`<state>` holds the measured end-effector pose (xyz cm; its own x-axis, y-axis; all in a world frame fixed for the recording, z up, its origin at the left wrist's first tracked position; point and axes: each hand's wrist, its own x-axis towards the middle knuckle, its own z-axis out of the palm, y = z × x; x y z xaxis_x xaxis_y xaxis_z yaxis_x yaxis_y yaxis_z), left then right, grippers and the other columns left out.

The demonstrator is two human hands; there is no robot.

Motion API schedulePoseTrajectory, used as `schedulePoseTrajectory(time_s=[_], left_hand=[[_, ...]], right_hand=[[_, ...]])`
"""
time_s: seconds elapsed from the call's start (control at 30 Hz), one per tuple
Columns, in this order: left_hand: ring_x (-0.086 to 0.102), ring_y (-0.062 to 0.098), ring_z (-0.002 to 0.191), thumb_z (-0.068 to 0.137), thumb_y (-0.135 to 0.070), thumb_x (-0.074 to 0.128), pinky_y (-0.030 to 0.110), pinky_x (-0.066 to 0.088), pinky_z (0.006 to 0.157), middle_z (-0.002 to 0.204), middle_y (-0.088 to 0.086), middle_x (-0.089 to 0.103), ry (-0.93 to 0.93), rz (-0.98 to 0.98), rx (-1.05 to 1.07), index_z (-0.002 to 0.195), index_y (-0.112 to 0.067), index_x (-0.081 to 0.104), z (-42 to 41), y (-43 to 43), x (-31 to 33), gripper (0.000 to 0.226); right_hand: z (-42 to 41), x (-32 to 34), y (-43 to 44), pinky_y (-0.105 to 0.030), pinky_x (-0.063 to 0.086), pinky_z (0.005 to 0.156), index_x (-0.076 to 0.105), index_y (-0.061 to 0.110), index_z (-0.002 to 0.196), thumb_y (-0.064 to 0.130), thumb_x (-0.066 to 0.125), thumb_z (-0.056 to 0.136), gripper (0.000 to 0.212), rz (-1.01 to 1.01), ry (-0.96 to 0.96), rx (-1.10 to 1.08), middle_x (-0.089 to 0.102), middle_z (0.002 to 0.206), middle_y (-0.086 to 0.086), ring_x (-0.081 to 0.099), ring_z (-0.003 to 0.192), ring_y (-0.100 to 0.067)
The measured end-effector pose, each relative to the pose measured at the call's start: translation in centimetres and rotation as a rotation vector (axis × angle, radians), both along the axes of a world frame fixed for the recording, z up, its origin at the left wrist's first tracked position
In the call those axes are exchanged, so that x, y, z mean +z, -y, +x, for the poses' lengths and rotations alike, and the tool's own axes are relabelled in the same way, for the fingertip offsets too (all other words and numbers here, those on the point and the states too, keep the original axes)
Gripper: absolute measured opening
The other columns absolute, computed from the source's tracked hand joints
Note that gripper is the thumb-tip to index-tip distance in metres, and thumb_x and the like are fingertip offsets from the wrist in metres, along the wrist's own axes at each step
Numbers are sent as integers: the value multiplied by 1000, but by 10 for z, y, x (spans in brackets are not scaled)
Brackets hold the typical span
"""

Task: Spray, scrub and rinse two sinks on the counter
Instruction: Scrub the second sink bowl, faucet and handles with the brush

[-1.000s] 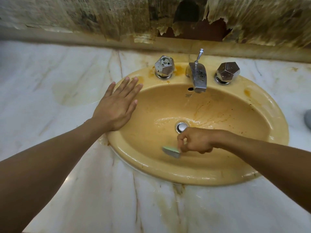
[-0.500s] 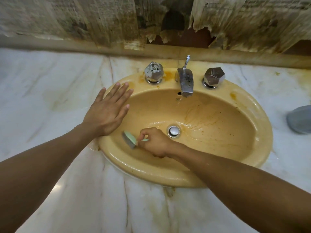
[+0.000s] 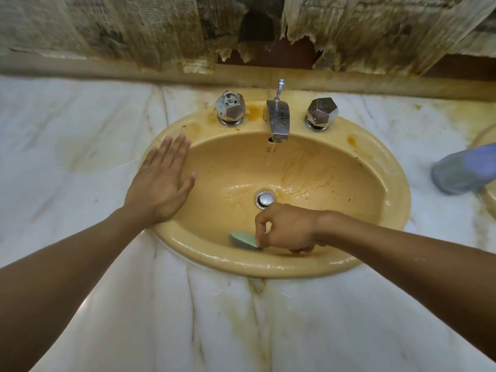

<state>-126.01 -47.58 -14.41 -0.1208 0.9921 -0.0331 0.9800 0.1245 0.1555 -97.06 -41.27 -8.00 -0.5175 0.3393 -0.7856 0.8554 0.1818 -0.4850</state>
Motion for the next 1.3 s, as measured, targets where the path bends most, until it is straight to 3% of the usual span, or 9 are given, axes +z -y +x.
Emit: schedulePoseTrajectory(time_s=[0.2,0.43,0.7,0.83,0.97,1.03,1.17,1.23,1.3], left_hand=[[-6,16,159,97,-64,15,36,-1,129,173,4,-5,36,-1,130,164,-11,1,20,31,-1,87],[-2,22,159,91,-65,23,40,3,128,173,6,-6,23,-17,158,164,-9,0,25,36,0,95],[0,24,159,90,-68,25,45,8,129,173,8,0,-49,-15,140,164,-11,2,19,16,-4,96],[7,24,159,91,-61,32,47,12,127,172,5,9,-15,11,126,163,-15,10,14,9,-3,88],[15,22,157,90,-53,40,43,14,125,171,2,19,30,61,163,162,-20,20,17,13,-1,82],[17,23,157,89,-51,42,40,14,123,170,2,22,28,69,178,161,-19,21,20,12,-1,82],[19,27,156,84,-51,46,43,16,123,169,5,23,24,66,181,161,-19,23,19,12,-3,87],[20,27,156,83,-50,46,44,17,124,169,6,24,32,68,183,161,-19,22,19,12,-3,87],[20,27,156,82,-50,47,45,17,124,169,5,24,40,71,200,161,-21,22,19,11,-3,87]], right_hand=[[54,33,-27,-19,27,45,69,13,99,20,65,95,10,-6,215,-17,43,66,-5,33,47,-18],[5,25,15,-20,38,41,66,9,104,21,60,95,16,63,45,-10,51,76,-5,46,52,-22],[117,31,-58,-18,27,43,66,6,90,17,66,88,10,87,277,-39,43,56,-3,33,42,-18],[96,15,-44,-21,39,41,71,20,93,26,68,90,8,80,130,85,55,59,0,46,45,-17],[133,16,-85,-27,46,42,70,28,84,32,68,84,5,265,180,263,71,85,-7,55,50,-19],[155,24,-110,-30,50,46,71,30,83,36,71,83,6,311,228,243,70,83,-6,55,47,-14],[149,19,-105,-36,55,80,71,30,87,40,71,86,10,357,160,427,62,90,13,61,94,-16],[144,15,-99,-37,53,80,66,28,87,39,65,89,12,379,172,539,55,88,13,58,99,-18],[137,20,-114,-37,52,75,59,25,87,41,58,93,17,593,278,631,51,89,6,57,91,-23]])
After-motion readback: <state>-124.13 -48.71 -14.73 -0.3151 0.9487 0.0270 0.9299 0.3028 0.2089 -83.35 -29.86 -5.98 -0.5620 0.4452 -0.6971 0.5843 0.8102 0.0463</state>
